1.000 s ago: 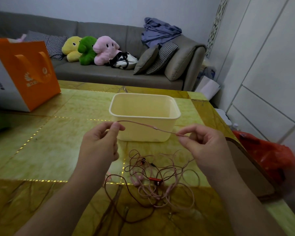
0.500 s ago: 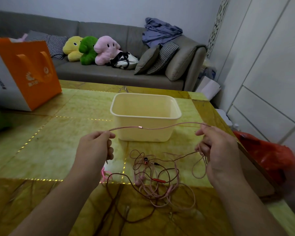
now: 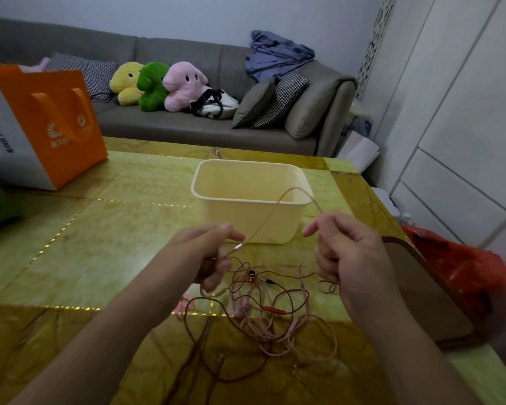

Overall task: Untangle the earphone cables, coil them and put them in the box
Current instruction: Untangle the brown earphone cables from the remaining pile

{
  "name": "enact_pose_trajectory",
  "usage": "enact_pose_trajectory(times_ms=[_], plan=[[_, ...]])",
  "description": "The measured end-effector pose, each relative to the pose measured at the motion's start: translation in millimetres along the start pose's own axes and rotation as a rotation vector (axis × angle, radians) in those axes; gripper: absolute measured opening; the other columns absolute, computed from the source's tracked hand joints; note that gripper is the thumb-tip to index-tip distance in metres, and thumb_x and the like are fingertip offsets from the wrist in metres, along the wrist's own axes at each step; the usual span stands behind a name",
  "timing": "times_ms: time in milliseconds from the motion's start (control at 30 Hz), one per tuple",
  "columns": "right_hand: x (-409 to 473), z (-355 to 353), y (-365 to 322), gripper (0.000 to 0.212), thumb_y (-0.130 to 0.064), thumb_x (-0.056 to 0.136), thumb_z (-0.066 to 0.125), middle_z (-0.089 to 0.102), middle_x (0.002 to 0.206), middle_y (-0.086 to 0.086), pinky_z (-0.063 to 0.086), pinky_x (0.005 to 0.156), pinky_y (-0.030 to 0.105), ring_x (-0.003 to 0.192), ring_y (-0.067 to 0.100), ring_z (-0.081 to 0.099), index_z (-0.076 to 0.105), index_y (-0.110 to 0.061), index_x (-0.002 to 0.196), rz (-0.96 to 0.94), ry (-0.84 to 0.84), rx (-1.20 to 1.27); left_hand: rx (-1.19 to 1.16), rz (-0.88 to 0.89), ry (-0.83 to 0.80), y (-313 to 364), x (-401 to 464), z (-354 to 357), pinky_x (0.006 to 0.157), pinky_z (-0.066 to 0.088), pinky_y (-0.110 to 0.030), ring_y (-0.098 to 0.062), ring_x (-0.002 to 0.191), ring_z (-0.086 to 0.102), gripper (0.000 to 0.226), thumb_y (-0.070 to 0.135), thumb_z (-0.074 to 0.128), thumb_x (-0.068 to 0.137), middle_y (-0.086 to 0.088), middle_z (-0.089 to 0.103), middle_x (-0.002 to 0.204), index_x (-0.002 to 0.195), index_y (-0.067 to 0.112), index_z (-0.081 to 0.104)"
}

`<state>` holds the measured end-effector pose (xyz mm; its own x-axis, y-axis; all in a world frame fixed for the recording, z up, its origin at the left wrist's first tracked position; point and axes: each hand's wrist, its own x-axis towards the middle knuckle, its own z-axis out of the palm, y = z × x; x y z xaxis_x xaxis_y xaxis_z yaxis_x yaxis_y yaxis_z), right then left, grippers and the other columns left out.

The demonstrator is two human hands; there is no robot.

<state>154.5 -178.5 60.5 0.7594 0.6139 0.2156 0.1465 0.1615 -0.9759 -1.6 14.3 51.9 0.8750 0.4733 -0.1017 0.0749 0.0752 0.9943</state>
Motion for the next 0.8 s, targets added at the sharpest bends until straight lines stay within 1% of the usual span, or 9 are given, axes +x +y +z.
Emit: enact_pose_trajectory(times_ms=[100, 167, 233, 300, 367, 433, 533, 667, 800], plan=[[-7, 11, -1, 0.031, -0.036, 0.103, 0.059, 0.031, 0.054, 0.0, 0.016, 0.051, 0.04, 0.049, 0.019, 0.023, 0.075, -0.014, 0.089, -0.03, -0.146, -0.1, 0.153, 0.041, -0.09, 6, -10, 14, 0.054, 0.047, -0.032, -0.025, 0.057, 0.055, 0.042, 0.053, 0.062, 0.091, -0.007, 0.068, 0.076, 0.126, 0.031, 0.067], [-9, 16, -1, 0.03, -0.037, 0.106, 0.059, 0.036, 0.052, -0.006, 0.026, 0.05, 0.034, 0.047, 0.013, 0.031, 0.076, -0.017, 0.089, -0.062, -0.225, -0.187, 0.216, 0.065, -0.089, 7, -11, 19, 0.054, 0.049, -0.033, -0.026, 0.058, 0.061, 0.047, 0.053, 0.065, 0.088, -0.006, 0.074, 0.083, 0.132, 0.037, 0.061], [-10, 20, -1, 0.028, -0.029, 0.107, 0.059, 0.045, 0.051, -0.016, 0.035, 0.052, 0.016, 0.048, 0.002, 0.044, 0.077, -0.016, 0.089, -0.09, -0.256, -0.288, 0.196, 0.115, -0.091, 7, -12, 21, 0.054, 0.05, -0.034, -0.027, 0.059, 0.061, 0.038, 0.045, 0.065, 0.092, -0.006, 0.071, 0.081, 0.127, 0.03, 0.067], [-10, 20, 1, 0.027, -0.027, 0.106, 0.061, 0.047, 0.05, -0.017, 0.035, 0.053, 0.011, 0.049, 0.001, 0.047, 0.078, -0.019, 0.087, -0.088, -0.261, -0.373, 0.072, 0.15, -0.057, 5, -10, 19, 0.054, 0.049, -0.034, -0.026, 0.057, 0.054, 0.028, 0.037, 0.06, 0.099, -0.008, 0.058, 0.069, 0.103, 0.012, 0.074], [-9, 18, 4, 0.024, -0.026, 0.104, 0.066, 0.043, 0.051, -0.014, 0.033, 0.052, 0.017, 0.048, 0.003, 0.04, 0.079, -0.022, 0.084, -0.075, -0.235, -0.439, -0.155, 0.133, 0.0, 6, -7, 14, 0.051, 0.044, -0.031, -0.021, 0.051, 0.04, 0.042, 0.034, 0.053, 0.104, -0.004, 0.039, 0.062, 0.073, 0.007, 0.064], [-8, 15, 6, 0.022, -0.023, 0.101, 0.07, 0.044, 0.051, -0.013, 0.033, 0.051, 0.023, 0.049, 0.004, 0.038, 0.078, -0.022, 0.08, -0.075, -0.176, -0.507, -0.385, 0.122, 0.055, 9, -3, 6, 0.047, 0.038, -0.028, -0.015, 0.049, 0.029, 0.047, 0.032, 0.046, 0.108, 0.0, 0.026, 0.063, 0.063, 0.015, 0.048], [-5, 7, 6, 0.023, -0.022, 0.1, 0.071, 0.051, 0.051, -0.006, 0.034, 0.049, 0.029, 0.047, 0.006, 0.04, 0.076, -0.025, 0.078, -0.081, -0.045, -0.566, -0.518, 0.128, 0.186, 10, 2, -5, 0.046, 0.036, -0.026, -0.013, 0.049, 0.026, 0.049, 0.034, 0.041, 0.111, 0.003, 0.024, 0.063, 0.064, 0.019, 0.039], [1, -2, 6, 0.023, -0.023, 0.099, 0.072, 0.064, 0.06, 0.004, 0.05, 0.055, 0.044, 0.056, 0.027, 0.059, 0.077, -0.027, 0.077, -0.085, 0.115, -0.56, -0.613, 0.065, 0.392, 3, 9, -14, 0.05, 0.036, -0.027, -0.012, 0.048, 0.028, 0.049, 0.035, 0.04, 0.112, 0.005, 0.026, 0.06, 0.066, 0.021, 0.038], [2, -8, 4, 0.025, -0.021, 0.099, 0.07, 0.062, 0.056, 0.0, 0.059, 0.067, 0.042, 0.056, 0.019, 0.06, 0.078, -0.021, 0.076, -0.02, 0.241, -0.458, -0.672, -0.007, 0.55, -9, 16, -23, 0.058, 0.036, -0.03, -0.013, 0.046, 0.032, 0.045, 0.031, 0.04, 0.112, 0.005, 0.03, 0.057, 0.069, 0.019, 0.04]])
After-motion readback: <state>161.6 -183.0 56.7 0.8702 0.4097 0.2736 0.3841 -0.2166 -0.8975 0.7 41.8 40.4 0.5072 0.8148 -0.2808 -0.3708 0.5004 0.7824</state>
